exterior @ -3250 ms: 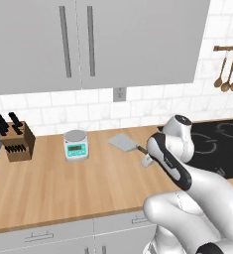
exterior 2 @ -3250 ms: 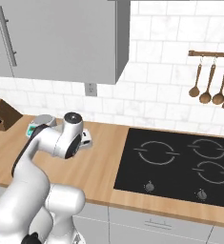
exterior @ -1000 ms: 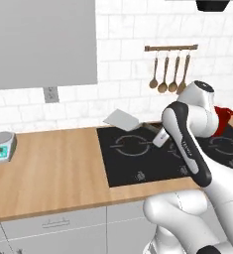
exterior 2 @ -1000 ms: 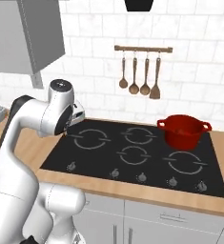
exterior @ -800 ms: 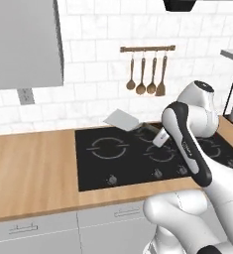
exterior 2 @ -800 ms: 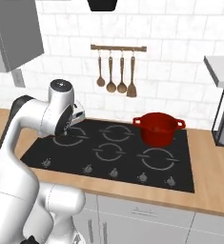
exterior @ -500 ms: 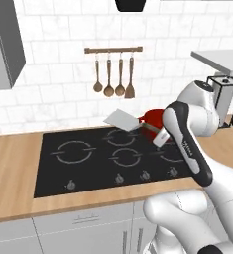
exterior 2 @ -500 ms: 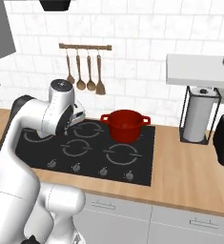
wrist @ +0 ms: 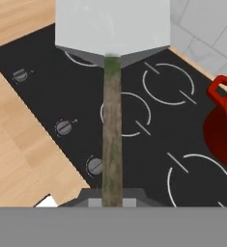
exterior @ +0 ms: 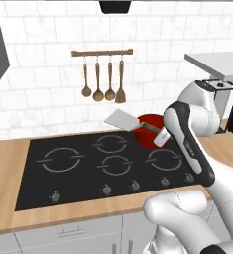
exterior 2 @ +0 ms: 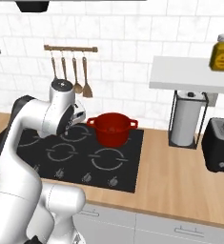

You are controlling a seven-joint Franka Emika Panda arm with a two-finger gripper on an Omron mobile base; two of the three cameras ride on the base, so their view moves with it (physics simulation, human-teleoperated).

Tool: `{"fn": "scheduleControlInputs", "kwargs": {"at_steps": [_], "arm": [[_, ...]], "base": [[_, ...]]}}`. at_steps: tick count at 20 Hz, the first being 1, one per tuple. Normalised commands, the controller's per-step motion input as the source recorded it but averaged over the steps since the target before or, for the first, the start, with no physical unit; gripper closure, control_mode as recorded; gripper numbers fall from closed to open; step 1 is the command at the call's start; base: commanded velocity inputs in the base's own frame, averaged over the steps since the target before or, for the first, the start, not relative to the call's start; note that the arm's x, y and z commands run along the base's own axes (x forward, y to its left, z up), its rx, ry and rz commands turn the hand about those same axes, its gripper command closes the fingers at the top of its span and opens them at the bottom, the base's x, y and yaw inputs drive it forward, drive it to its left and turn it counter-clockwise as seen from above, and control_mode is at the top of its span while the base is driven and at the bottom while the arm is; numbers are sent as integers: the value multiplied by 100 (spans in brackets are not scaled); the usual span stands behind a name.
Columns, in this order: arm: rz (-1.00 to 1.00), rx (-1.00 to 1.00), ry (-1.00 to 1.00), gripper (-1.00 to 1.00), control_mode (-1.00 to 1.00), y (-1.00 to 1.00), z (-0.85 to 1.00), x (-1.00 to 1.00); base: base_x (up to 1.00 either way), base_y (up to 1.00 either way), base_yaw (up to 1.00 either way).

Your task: Put the avocado and bell pepper in the pot. Retrieve the spatula and lightly stir the vegetables in the pot.

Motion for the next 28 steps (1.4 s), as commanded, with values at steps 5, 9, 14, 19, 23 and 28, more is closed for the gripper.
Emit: {"fn": "scheduleControlInputs", "kwargs": {"at_steps": [5,9,14,19,23,28], "arm": [[0,0,0,100,100,0,0,0],[0,0,0,100,100,0,0,0],[0,0,0,100,100,0,0,0],[0,0,0,100,100,0,0,0],[-5,1,0,100,-100,0,0,14],[-12,3,0,100,-100,0,0,53]], "base": [[56,-11,0],[68,-34,0],[85,-12,-6],[79,-2,-20],[42,0,-21],[0,0,0]]}}
